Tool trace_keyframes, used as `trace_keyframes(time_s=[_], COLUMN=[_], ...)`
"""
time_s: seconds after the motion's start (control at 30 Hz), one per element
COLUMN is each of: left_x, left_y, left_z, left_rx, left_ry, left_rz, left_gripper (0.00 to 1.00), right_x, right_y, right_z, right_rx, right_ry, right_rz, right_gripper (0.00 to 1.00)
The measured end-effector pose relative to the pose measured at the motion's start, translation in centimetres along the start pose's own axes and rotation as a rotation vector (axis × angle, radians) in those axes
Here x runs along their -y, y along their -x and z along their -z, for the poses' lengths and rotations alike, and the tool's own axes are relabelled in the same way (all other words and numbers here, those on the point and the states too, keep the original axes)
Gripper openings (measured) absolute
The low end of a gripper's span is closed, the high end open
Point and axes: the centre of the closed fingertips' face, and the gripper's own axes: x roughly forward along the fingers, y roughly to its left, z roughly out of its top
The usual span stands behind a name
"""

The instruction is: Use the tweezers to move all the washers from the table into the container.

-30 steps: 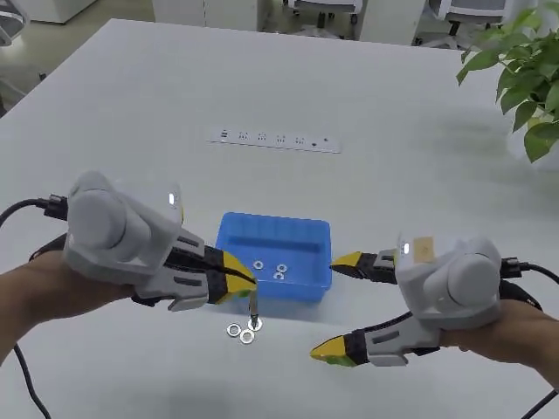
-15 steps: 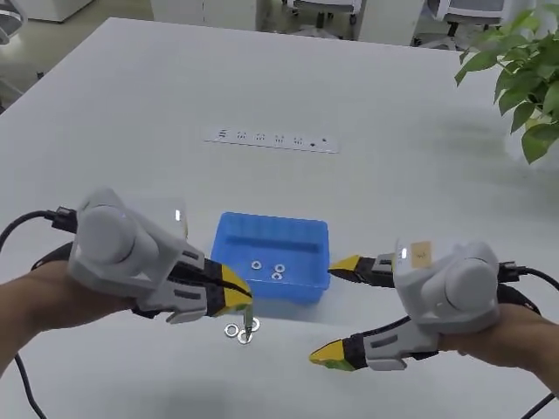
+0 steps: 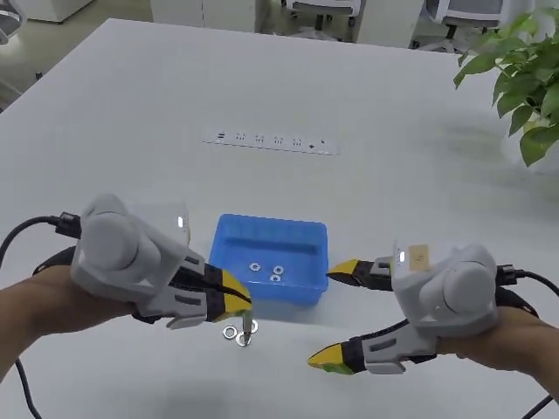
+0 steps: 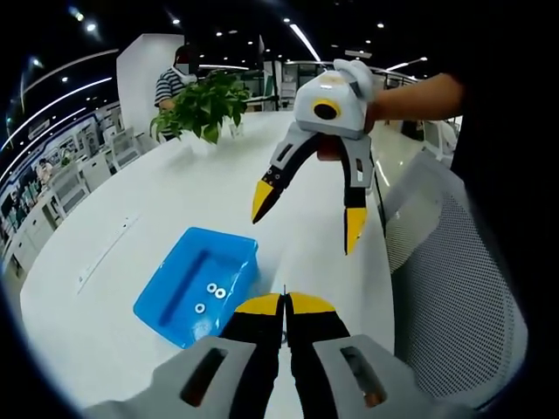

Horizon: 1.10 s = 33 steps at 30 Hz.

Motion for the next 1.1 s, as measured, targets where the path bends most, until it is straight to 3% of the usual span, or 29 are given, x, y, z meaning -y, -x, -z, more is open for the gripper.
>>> trace_keyframes(time_s=[0.47,1.1], left_x=[0.3,0.6], left_y=[0.0,0.3], left_z=[0.4,0.6], left_rx=[-0.007,-0.029], left_ry=[-0.002,-0.020], left_rz=[0.006,0.033], left_gripper=[0.05,0.05], right_x=[-0.7,-1.8], right_y=[-0.8,-4.0], right_z=[-0.1,-1.6], right_rx=[0.006,0.017], right_ry=[0.007,0.096], right_rz=[-0.029,-0.140], right_gripper=[0.65,0.42])
